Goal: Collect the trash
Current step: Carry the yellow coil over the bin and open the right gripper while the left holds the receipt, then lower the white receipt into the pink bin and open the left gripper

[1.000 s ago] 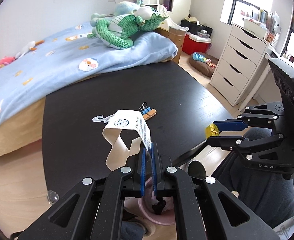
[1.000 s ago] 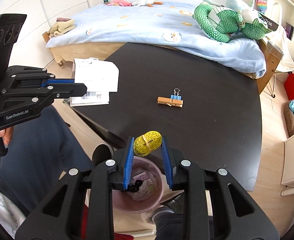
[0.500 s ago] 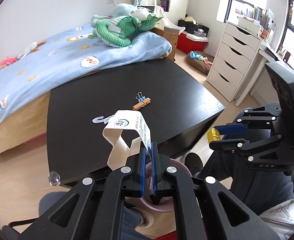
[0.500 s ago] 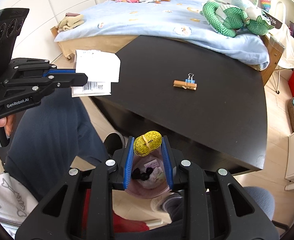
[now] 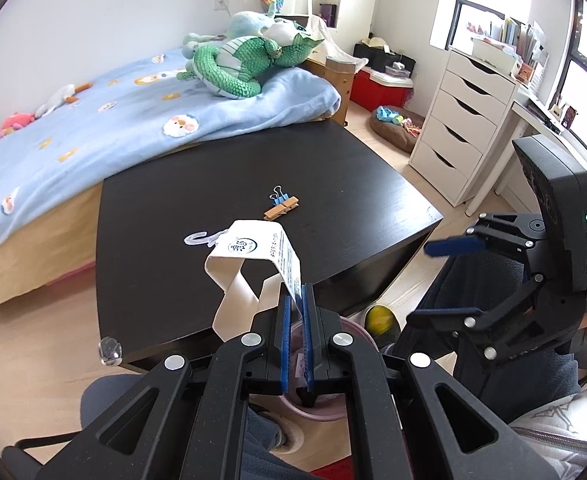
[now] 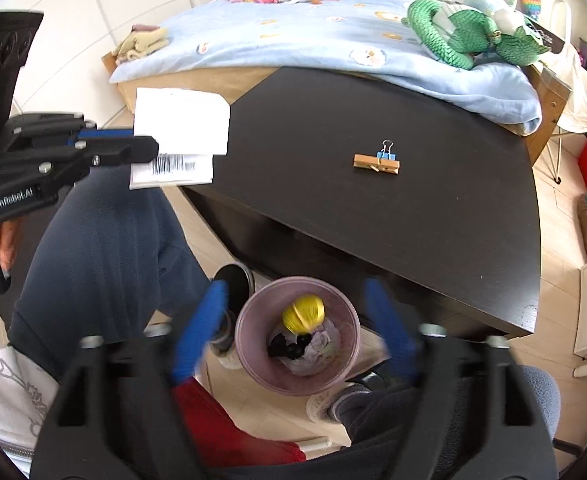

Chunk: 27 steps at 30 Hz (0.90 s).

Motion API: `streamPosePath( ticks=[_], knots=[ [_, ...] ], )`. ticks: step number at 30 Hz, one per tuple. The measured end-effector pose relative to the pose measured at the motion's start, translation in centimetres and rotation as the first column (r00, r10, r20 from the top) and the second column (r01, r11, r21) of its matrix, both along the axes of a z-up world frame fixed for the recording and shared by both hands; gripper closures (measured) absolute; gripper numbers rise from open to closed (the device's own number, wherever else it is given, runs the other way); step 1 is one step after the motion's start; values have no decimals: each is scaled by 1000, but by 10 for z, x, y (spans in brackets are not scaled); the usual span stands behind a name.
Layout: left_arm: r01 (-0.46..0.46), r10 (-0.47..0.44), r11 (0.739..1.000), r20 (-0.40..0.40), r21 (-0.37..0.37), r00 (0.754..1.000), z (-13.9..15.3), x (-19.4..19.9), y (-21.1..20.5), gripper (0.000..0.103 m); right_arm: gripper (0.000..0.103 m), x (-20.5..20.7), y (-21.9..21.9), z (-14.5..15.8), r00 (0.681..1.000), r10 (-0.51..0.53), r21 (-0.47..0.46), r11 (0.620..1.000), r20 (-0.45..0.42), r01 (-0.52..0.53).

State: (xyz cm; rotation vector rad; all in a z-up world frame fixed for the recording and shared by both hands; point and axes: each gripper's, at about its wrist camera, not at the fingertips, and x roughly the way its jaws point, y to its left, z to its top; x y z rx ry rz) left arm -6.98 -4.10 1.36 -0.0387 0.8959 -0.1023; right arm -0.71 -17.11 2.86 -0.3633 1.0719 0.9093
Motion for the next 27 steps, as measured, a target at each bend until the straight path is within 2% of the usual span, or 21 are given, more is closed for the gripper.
streamPosePath(
  ticks=[9, 17, 27],
  knots=[
    [39, -38, 999, 2, -6, 999, 1, -1, -6, 98, 3, 8, -11, 7, 996, -86, 15, 996, 22, 86],
    [72, -72, 997, 0, -5, 997, 2, 0, -15, 98, 3, 16, -21, 13, 989, -146, 40, 988, -23, 147],
    [133, -133, 991, -20, 0, 991, -1, -1, -29, 98, 3, 22, -39, 30, 970, -233, 11, 972, 66, 233]
  ],
)
